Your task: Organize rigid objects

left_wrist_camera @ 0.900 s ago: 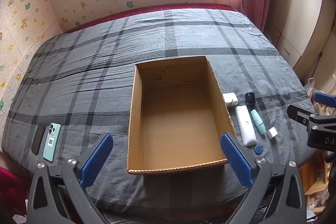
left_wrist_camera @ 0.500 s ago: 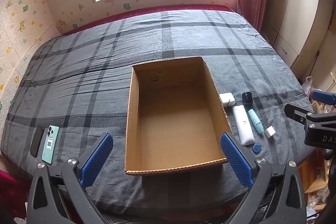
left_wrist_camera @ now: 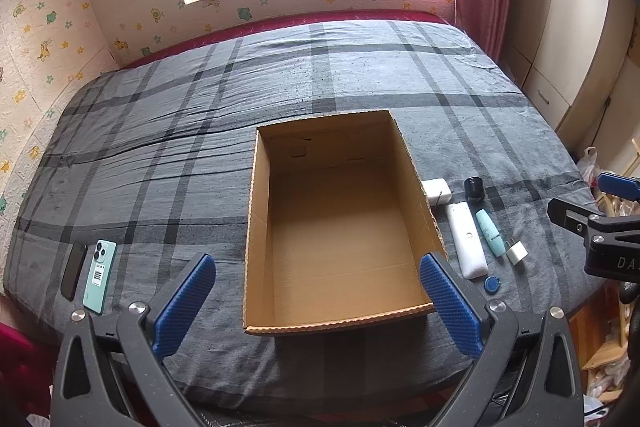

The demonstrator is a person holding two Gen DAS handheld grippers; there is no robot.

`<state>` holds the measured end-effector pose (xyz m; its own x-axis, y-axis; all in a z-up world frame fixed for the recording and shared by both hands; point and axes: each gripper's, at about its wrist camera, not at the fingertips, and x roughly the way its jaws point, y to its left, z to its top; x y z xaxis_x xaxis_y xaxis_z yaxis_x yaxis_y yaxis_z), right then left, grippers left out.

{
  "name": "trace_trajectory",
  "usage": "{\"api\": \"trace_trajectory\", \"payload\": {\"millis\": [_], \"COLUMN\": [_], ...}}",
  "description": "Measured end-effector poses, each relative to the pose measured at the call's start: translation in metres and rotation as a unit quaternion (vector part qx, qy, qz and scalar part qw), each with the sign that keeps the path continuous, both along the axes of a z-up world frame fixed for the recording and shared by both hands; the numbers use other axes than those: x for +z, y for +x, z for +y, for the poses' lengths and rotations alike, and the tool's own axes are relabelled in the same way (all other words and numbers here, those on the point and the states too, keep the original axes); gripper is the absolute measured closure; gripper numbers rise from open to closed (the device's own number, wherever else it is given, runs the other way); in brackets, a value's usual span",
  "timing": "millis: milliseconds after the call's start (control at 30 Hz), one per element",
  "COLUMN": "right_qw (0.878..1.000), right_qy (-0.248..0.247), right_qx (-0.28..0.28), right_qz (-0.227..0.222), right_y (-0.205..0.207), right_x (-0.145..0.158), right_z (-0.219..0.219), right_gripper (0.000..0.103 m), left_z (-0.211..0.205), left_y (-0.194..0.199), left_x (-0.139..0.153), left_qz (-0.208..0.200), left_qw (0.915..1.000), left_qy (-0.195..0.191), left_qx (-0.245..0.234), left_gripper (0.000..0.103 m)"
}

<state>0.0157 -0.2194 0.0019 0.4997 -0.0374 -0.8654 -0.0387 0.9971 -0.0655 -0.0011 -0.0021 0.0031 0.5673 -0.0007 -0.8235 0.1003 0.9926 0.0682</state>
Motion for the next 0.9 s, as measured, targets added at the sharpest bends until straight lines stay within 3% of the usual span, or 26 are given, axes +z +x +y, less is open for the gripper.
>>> {"api": "trace_trajectory", "payload": {"millis": [900], "right_qw": [1.000], "right_qy": [-0.002], "right_qx": [0.000], "right_qz": [-0.003], "right_y": [0.0008], "right_x": [-0.0013], "right_z": [0.0008], "right_gripper": [0.000], "left_z": [0.0051], "left_y": [0.0002], "left_x": [-0.0013], "left_qz": [-0.002], "left_qw": [1.0000], "left_qy": [-0.007], "left_qx": [0.004], "left_gripper": [0.000]}}
